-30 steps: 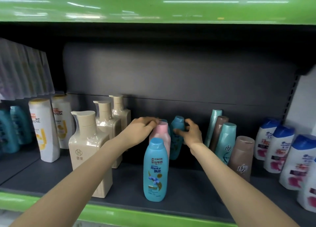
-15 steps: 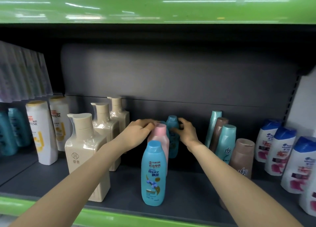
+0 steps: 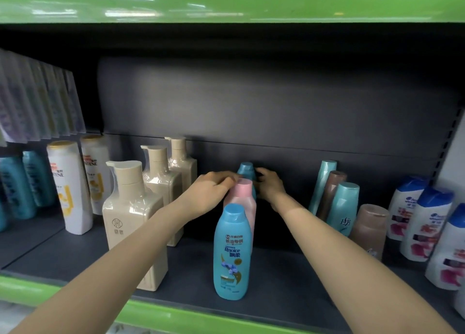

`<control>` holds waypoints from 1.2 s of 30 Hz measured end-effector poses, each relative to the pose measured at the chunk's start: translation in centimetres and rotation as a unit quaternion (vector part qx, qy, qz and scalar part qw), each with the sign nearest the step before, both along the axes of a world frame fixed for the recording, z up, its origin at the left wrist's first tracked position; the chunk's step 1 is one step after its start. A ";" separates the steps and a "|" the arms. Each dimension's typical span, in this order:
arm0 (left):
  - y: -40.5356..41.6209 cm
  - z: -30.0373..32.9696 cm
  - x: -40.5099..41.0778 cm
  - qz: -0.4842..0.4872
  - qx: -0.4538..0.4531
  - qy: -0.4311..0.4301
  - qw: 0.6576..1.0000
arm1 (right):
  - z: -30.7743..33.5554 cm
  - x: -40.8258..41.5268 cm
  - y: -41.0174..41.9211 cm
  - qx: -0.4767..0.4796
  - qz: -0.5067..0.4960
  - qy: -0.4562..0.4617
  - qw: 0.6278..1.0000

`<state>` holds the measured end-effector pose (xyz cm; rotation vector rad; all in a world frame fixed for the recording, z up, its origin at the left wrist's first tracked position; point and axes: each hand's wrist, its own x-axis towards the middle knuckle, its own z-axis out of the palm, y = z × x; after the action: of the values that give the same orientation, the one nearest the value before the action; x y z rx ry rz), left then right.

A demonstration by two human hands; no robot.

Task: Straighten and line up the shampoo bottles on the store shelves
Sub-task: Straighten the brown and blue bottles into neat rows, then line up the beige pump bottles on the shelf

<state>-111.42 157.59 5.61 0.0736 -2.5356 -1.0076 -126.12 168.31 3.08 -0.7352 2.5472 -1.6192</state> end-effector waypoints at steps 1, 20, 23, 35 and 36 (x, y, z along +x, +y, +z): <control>-0.1 -0.1 -0.1 -0.002 0.012 0.002 1.000 | 0.2 0.1 0.2 -0.008 0.001 -0.009 1.000; 1.8 2.9 8.8 0.128 -0.015 0.241 0.962 | 8.0 12.5 2.7 -0.095 0.103 0.153 0.978; 0.7 2.6 11.5 0.165 -0.003 0.270 0.949 | 8.3 15.1 1.3 -0.075 0.130 0.159 0.976; -10.4 0.2 16.8 0.156 0.014 0.163 0.974 | 4.4 22.0 -7.2 -0.029 0.091 0.100 0.990; -11.2 0.0 16.9 0.138 0.013 0.134 0.981 | 3.9 22.4 -7.6 -0.031 0.083 0.093 0.992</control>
<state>-94.52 146.35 5.58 0.2708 -2.1952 -0.8751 -103.69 160.71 7.00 -1.1214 2.4826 -1.6545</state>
